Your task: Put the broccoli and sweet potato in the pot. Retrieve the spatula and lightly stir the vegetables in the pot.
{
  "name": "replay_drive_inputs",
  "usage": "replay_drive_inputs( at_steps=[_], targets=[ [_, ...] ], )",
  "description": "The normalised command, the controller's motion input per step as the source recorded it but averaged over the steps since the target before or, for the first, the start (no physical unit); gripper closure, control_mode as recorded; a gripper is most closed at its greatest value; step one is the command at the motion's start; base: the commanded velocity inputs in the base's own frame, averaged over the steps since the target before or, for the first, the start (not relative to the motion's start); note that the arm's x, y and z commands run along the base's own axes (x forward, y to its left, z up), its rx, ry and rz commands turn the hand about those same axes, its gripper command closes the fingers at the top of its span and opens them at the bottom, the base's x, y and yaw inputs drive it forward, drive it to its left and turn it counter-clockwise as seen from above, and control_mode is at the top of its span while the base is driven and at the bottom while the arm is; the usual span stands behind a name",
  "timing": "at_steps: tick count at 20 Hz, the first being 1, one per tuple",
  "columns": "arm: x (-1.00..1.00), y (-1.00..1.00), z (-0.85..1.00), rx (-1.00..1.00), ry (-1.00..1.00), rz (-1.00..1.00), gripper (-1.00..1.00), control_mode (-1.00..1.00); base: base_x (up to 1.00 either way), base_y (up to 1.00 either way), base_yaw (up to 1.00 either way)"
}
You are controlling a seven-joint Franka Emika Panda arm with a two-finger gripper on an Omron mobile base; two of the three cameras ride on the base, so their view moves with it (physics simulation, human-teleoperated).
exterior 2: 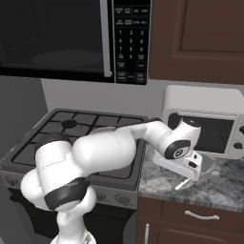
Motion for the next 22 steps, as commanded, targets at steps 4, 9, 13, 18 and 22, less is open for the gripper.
replay_drive_inputs(
  at_steps=[4, 9, 13, 18, 22],
  targets=[
    [0.51, -0.27, -0.71, 0.01, 0.00, -0.08, -1.00, -1.00, 0.00, 0.00, 0.00],
    [0.13, -0.26, -0.48, 0.01, 0.00, -0.03, -1.00, -1.00, 0.00, 0.00, 0.00],
    [0.00, -0.36, 0.00, 0.00, 0.00, -0.01, -1.00, -1.00, 0.00, 0.00, 0.00],
    [0.02, -0.06, -0.01, 0.00, 0.03, 0.00, -1.00, -1.00, 0.00, 0.00, 0.00],
    [0.00, 0.00, -0.21, 0.00, 0.06, 0.00, -1.00, -1.00, 0.00, 0.00, 0.00]
  ],
)
